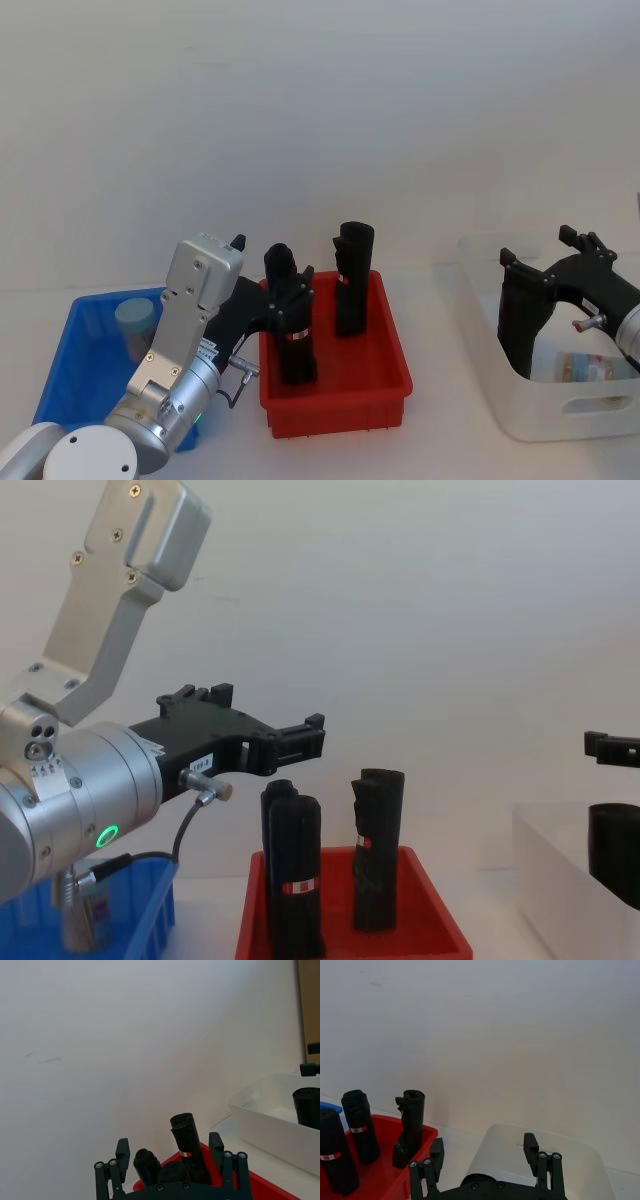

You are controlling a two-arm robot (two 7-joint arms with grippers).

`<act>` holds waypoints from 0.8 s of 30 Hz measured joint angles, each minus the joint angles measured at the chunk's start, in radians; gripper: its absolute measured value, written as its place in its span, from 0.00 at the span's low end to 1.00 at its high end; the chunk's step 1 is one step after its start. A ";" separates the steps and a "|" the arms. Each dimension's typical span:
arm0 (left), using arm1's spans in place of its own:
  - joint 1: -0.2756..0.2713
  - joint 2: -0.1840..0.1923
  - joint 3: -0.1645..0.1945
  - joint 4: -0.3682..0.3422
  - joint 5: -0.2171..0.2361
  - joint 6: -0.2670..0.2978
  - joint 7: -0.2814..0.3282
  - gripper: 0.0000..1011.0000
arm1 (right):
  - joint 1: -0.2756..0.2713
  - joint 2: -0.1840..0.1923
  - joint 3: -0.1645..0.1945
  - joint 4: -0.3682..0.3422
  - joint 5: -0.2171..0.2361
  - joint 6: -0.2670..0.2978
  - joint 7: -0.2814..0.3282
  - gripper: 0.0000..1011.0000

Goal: Pick the cotton swabs from the blue box and place them into the white box.

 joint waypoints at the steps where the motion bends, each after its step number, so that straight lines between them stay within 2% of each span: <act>1: 0.000 0.000 0.000 0.000 0.000 0.000 0.000 0.99 | 0.000 0.000 0.000 0.000 0.000 0.000 0.000 0.99; 24: 0.000 0.000 0.000 0.000 0.000 0.000 0.000 0.99 | 0.000 0.000 0.000 -0.001 0.000 -0.001 0.000 0.99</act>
